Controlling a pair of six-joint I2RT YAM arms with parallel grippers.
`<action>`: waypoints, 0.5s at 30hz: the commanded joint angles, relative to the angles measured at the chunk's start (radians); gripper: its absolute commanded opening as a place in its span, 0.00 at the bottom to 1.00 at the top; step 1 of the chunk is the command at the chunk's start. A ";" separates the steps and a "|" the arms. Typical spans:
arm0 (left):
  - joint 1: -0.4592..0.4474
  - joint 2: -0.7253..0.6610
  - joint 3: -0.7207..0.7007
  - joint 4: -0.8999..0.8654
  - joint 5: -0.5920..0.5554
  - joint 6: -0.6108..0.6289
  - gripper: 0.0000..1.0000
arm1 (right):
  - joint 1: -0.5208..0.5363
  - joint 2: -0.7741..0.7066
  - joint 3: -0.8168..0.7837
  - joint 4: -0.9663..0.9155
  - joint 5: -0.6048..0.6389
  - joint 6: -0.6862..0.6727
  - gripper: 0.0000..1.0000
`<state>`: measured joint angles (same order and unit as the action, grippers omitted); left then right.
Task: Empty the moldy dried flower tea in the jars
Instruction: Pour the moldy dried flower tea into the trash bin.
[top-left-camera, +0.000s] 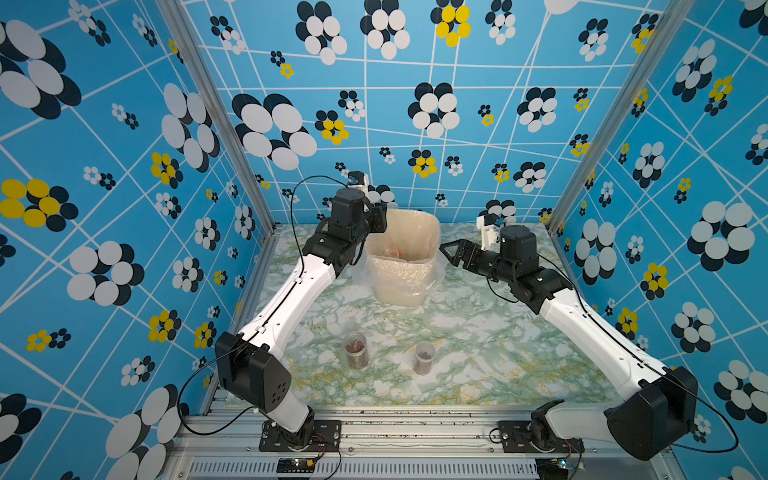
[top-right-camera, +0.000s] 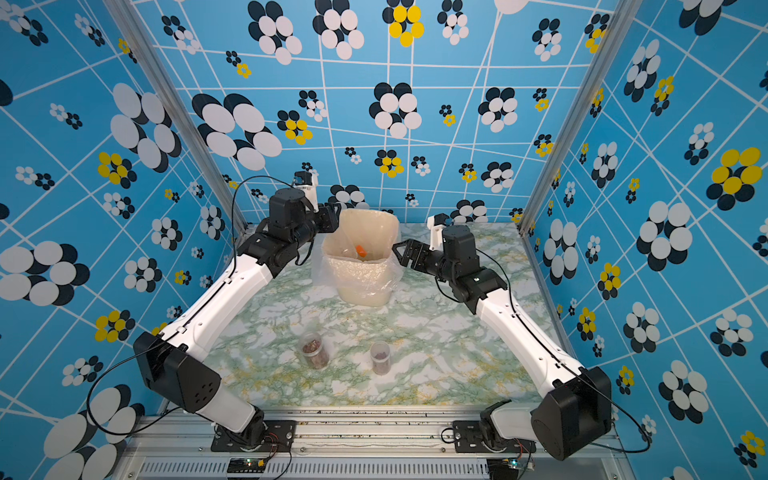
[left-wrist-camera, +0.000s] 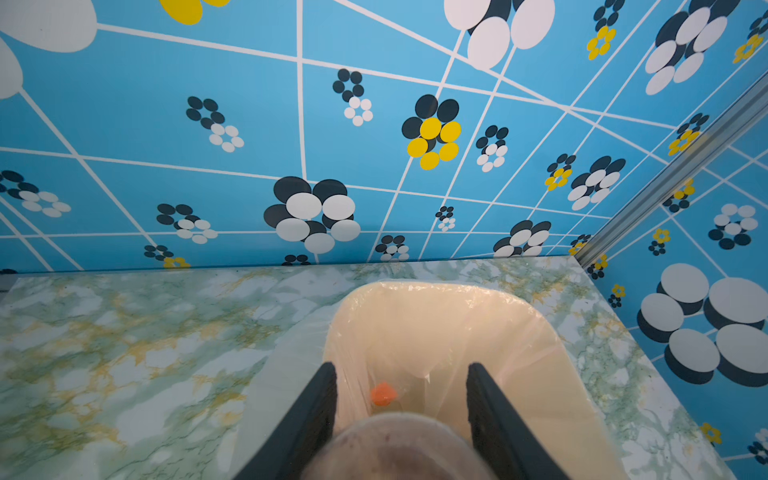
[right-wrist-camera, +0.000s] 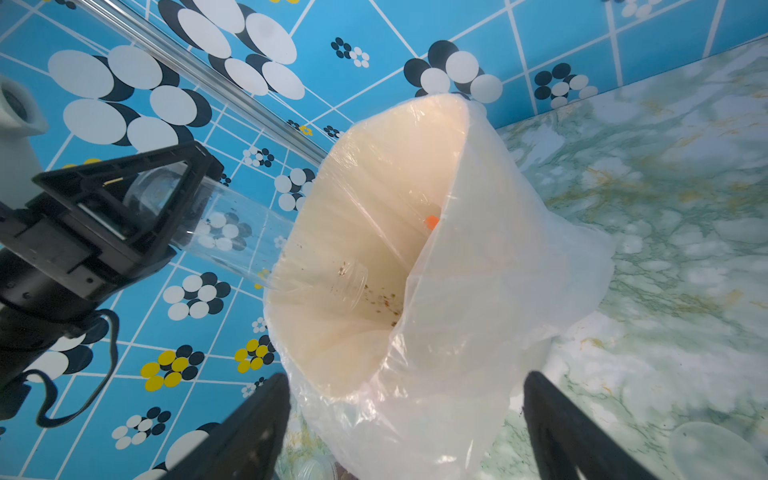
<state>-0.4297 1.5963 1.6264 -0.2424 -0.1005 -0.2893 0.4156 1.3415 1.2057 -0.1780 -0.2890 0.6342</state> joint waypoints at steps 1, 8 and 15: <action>-0.009 0.008 0.047 -0.018 -0.039 0.073 0.00 | -0.006 -0.016 0.000 -0.025 0.018 -0.025 0.90; -0.014 0.007 0.054 -0.017 -0.006 0.086 0.00 | -0.006 -0.018 -0.001 -0.035 0.025 -0.032 0.90; 0.044 0.047 0.126 -0.097 0.096 -0.070 0.00 | -0.006 -0.019 -0.002 -0.045 0.032 -0.042 0.90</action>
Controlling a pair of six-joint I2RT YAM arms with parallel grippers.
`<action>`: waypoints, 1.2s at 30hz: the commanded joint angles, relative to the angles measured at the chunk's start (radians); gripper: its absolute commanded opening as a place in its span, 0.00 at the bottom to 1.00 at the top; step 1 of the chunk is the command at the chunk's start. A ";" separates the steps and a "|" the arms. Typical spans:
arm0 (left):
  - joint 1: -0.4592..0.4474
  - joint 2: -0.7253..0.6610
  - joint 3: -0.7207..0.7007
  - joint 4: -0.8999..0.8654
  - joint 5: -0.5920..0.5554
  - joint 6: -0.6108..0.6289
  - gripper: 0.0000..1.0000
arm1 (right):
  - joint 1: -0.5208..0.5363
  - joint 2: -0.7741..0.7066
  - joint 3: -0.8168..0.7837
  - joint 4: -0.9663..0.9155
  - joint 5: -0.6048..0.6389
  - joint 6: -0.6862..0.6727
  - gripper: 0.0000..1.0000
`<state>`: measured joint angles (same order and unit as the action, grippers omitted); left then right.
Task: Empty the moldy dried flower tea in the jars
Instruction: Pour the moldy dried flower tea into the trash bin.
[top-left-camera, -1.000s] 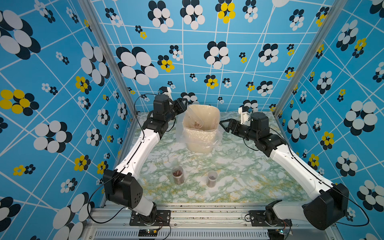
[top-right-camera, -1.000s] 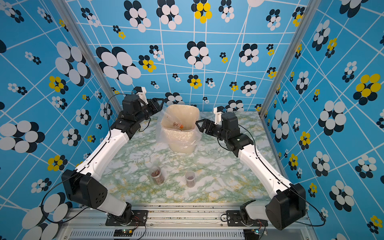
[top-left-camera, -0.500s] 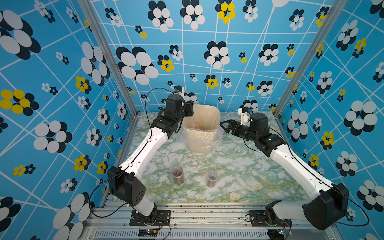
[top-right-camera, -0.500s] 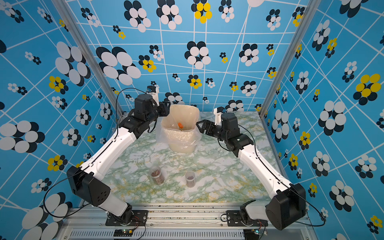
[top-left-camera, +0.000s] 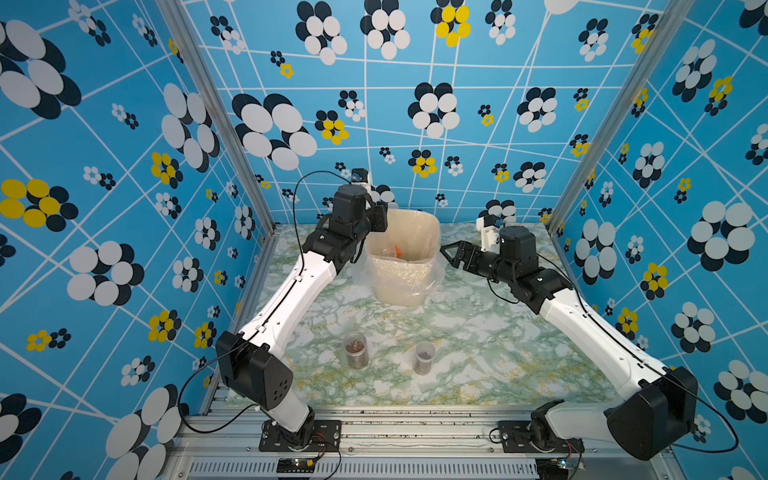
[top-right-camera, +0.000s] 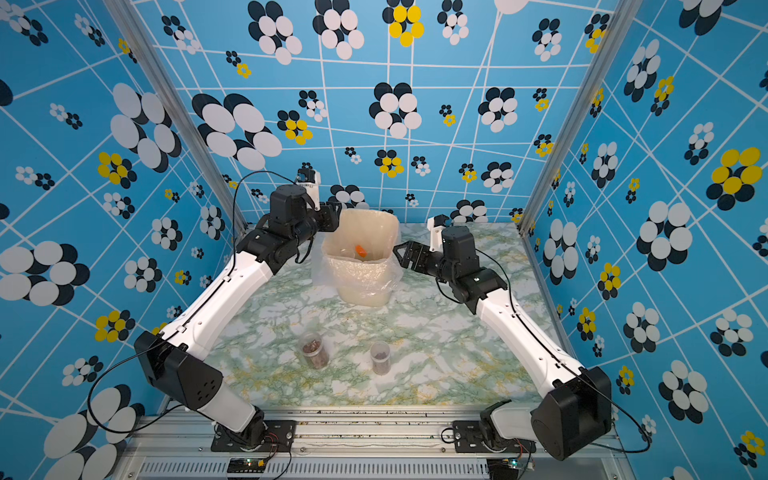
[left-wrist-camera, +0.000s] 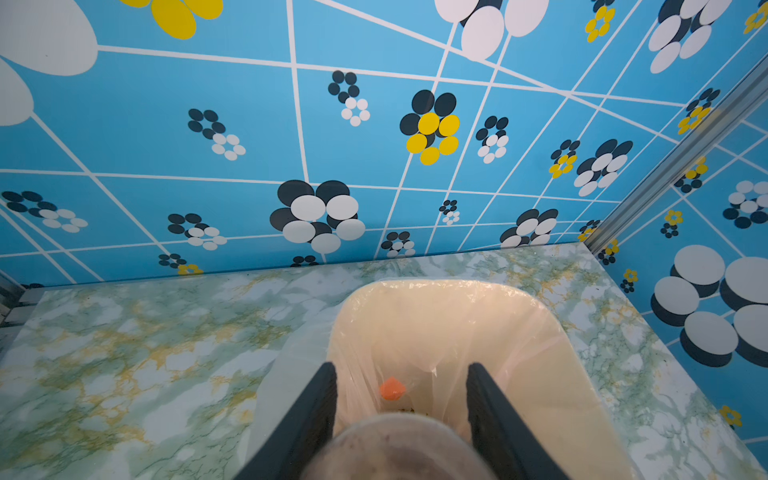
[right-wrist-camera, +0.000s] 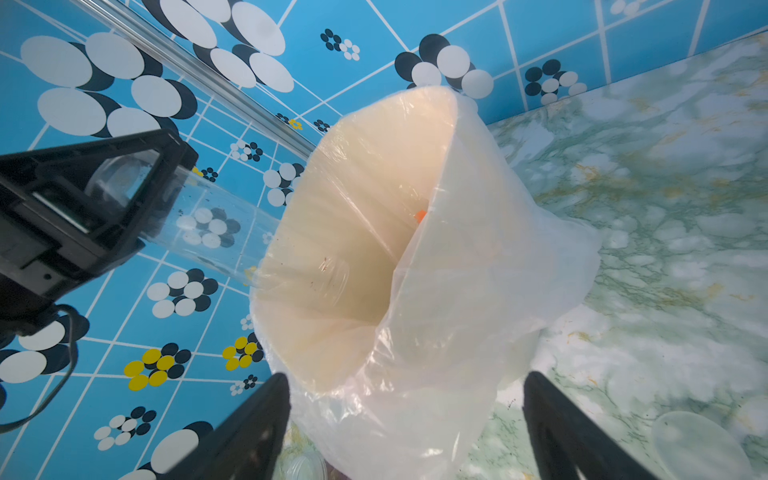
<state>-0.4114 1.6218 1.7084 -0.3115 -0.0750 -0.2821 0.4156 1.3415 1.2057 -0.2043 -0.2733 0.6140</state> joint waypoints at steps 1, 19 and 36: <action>0.018 0.022 0.044 -0.019 0.078 -0.069 0.00 | -0.006 -0.019 -0.001 -0.022 0.019 -0.026 0.90; -0.058 0.075 0.113 -0.061 -0.009 0.027 0.00 | -0.006 -0.022 -0.003 -0.044 0.030 -0.043 0.90; -0.010 0.054 0.072 0.010 0.091 -0.084 0.00 | -0.007 -0.018 -0.009 -0.020 0.002 -0.025 0.91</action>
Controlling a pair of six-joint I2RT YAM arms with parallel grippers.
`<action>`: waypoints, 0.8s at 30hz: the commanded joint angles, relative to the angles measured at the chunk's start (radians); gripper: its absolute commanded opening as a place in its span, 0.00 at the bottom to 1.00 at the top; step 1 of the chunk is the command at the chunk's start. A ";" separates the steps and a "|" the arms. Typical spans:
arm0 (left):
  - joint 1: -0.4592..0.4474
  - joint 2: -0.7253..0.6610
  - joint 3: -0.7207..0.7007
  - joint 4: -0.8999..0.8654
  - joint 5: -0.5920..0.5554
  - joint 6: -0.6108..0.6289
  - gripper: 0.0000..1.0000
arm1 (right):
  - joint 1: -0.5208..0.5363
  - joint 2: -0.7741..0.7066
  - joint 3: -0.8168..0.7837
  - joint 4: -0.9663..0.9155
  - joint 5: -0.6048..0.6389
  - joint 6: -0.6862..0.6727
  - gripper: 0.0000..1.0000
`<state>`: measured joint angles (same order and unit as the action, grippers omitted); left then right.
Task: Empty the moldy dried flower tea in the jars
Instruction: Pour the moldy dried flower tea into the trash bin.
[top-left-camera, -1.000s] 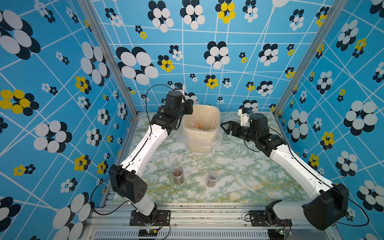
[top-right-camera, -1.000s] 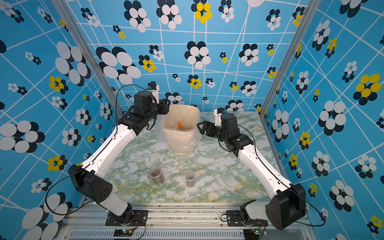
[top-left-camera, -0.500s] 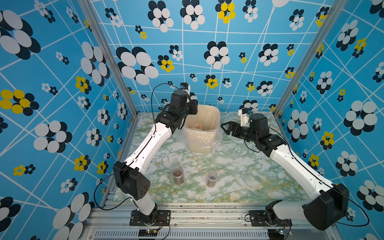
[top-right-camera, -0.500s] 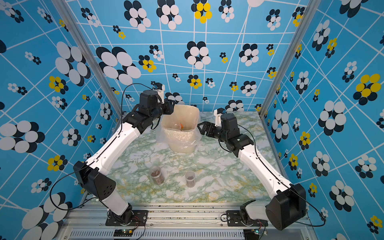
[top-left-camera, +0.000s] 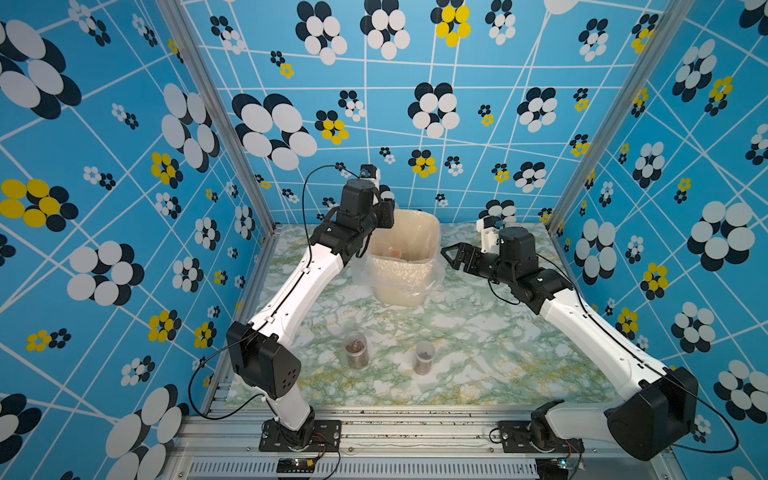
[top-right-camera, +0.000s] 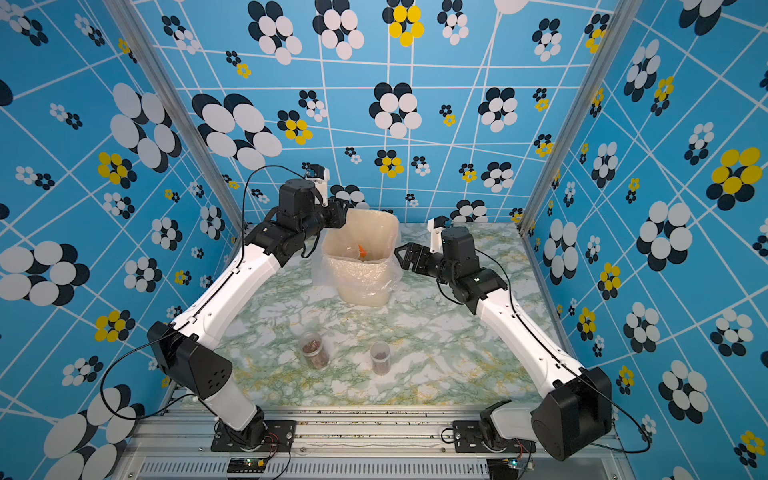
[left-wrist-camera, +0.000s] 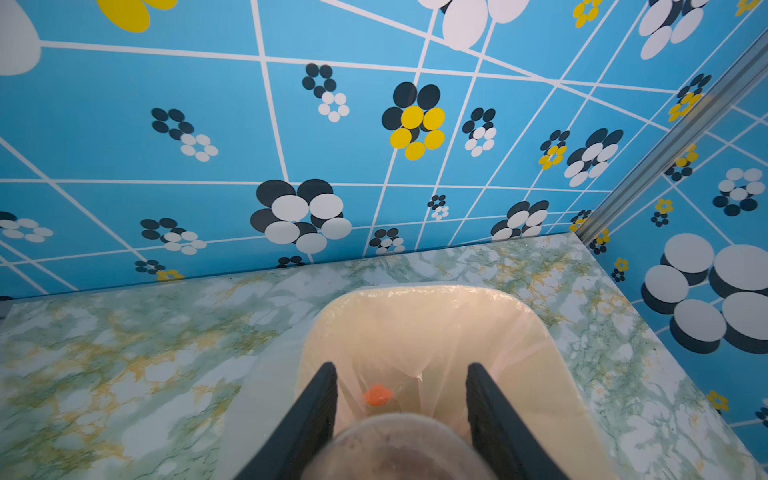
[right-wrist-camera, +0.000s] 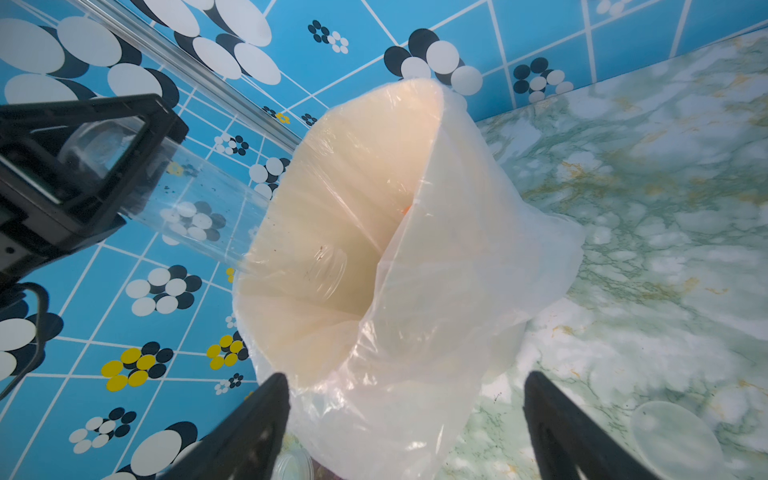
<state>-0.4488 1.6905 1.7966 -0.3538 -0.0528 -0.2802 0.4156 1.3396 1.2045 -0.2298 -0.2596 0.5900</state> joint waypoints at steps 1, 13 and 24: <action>0.033 -0.018 -0.026 0.061 0.071 -0.095 0.00 | -0.006 -0.016 -0.007 0.006 -0.014 0.001 0.91; 0.062 -0.052 -0.074 0.112 0.136 -0.214 0.00 | -0.006 -0.019 -0.006 0.024 -0.027 0.019 0.91; 0.225 -0.145 -0.261 0.393 0.377 -0.680 0.00 | -0.006 -0.011 0.034 0.146 -0.128 0.136 0.92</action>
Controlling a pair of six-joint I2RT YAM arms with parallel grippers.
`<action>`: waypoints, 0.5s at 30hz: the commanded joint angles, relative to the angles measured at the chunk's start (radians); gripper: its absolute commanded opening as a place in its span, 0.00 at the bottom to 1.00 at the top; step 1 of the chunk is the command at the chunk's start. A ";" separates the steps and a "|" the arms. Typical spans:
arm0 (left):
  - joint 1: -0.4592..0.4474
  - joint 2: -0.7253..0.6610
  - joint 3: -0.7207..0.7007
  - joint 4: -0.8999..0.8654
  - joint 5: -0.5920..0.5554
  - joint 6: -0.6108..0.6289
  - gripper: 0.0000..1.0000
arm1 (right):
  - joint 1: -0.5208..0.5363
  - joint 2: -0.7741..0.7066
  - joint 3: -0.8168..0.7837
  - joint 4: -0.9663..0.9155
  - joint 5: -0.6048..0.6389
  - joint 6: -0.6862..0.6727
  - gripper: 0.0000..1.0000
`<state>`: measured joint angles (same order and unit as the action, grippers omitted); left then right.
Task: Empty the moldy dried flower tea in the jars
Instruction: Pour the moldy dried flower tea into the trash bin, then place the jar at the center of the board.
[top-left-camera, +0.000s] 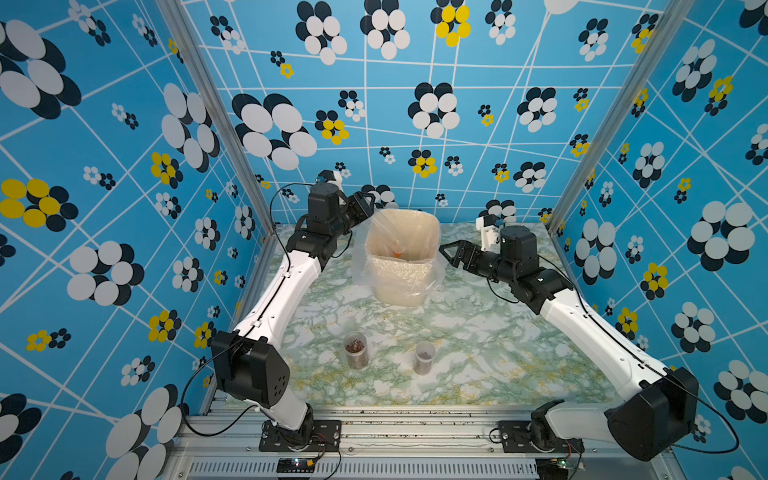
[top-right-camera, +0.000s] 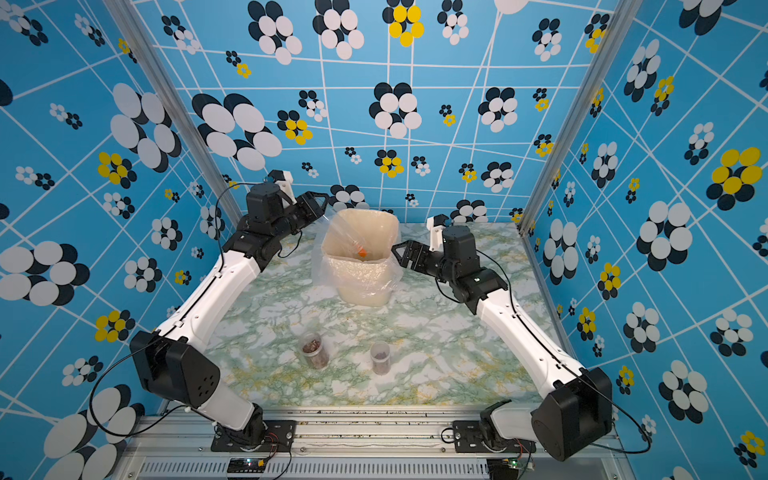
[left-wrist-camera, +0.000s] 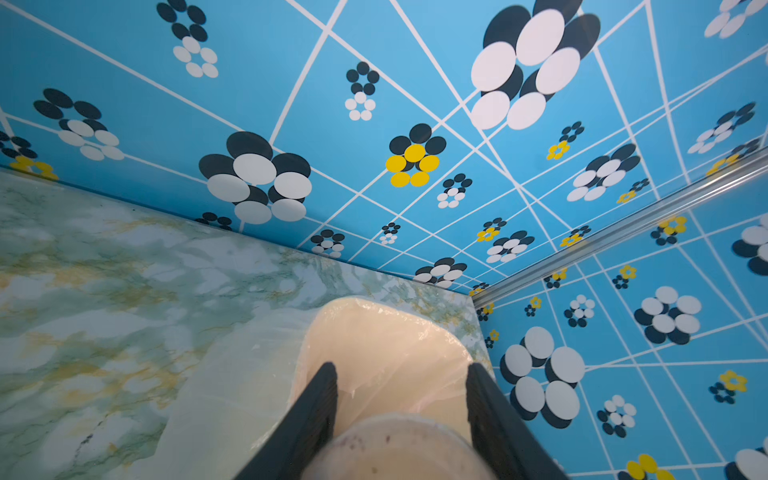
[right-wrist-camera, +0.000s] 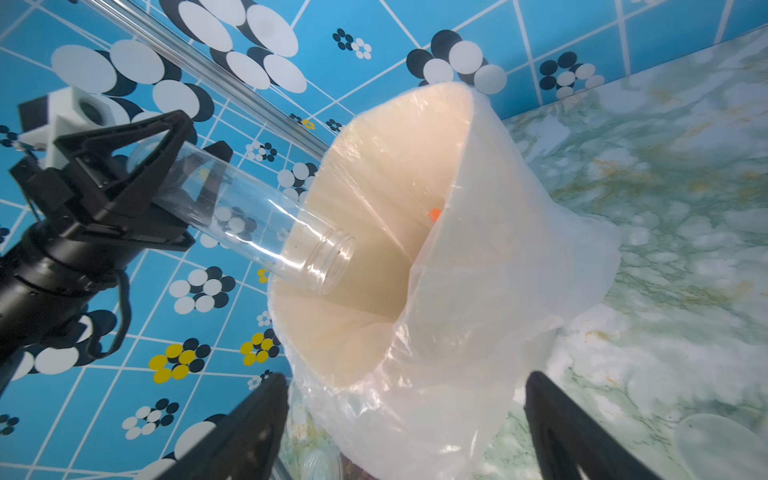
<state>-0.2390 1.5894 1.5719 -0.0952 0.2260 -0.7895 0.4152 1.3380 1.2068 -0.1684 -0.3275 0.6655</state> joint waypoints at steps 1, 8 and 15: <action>0.020 -0.050 -0.045 0.147 0.108 -0.198 0.00 | -0.006 -0.002 0.038 0.108 -0.074 0.087 0.92; 0.071 -0.074 -0.127 0.308 0.177 -0.441 0.00 | -0.004 0.079 0.083 0.287 -0.177 0.284 0.92; 0.076 -0.064 -0.155 0.396 0.213 -0.563 0.00 | 0.026 0.140 0.107 0.397 -0.203 0.395 0.96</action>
<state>-0.1654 1.5486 1.4330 0.1967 0.3969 -1.2667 0.4229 1.4612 1.2739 0.1474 -0.4931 0.9920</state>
